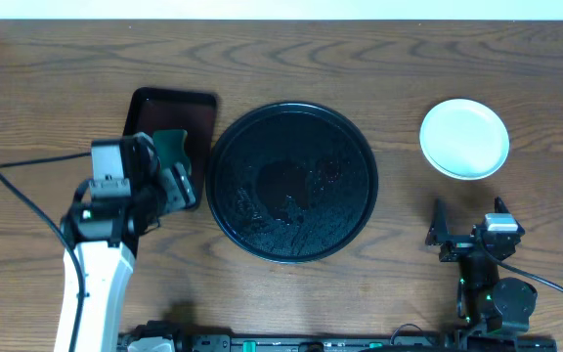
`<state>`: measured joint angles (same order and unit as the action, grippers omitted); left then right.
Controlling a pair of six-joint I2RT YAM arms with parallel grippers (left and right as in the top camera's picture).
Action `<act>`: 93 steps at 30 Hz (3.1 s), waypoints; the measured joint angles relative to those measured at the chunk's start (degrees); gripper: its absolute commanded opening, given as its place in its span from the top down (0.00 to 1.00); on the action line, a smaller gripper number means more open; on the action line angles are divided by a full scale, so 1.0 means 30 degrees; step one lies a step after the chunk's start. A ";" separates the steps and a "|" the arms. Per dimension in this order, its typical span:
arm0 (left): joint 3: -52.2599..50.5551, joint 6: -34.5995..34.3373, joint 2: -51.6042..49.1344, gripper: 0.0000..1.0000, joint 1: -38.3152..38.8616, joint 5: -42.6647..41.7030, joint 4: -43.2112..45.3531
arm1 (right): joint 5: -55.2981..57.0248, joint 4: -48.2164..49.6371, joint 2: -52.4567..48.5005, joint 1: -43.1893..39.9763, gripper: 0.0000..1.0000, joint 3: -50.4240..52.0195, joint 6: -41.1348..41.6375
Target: Clean dirty plates on tray and stack at the side
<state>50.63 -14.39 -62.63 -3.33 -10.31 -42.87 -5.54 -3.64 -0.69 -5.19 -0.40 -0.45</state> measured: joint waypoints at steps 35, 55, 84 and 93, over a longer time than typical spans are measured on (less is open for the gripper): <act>-1.6283 0.2900 1.9271 0.20 0.0000 0.0197 1.3602 | 0.0007 0.0000 0.0000 -0.0117 0.01 0.0000 0.0000; -1.6283 0.3497 2.0669 0.20 -0.0087 0.0568 1.3522 | 0.0007 0.0000 0.0000 -0.0117 0.01 0.0000 0.0000; -1.6283 0.5450 2.0669 0.20 -0.0087 0.0423 1.3537 | 0.0007 0.0000 0.0000 -0.0117 0.01 0.0000 0.0000; -1.6283 0.5450 2.0669 0.20 -0.0087 0.0423 1.3537 | 0.0007 0.0000 0.0000 -0.0117 0.01 0.0000 0.0000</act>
<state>1.78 1.96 -0.62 -3.60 -9.04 -2.26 -5.52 -3.64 -0.69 -5.54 -0.40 -0.45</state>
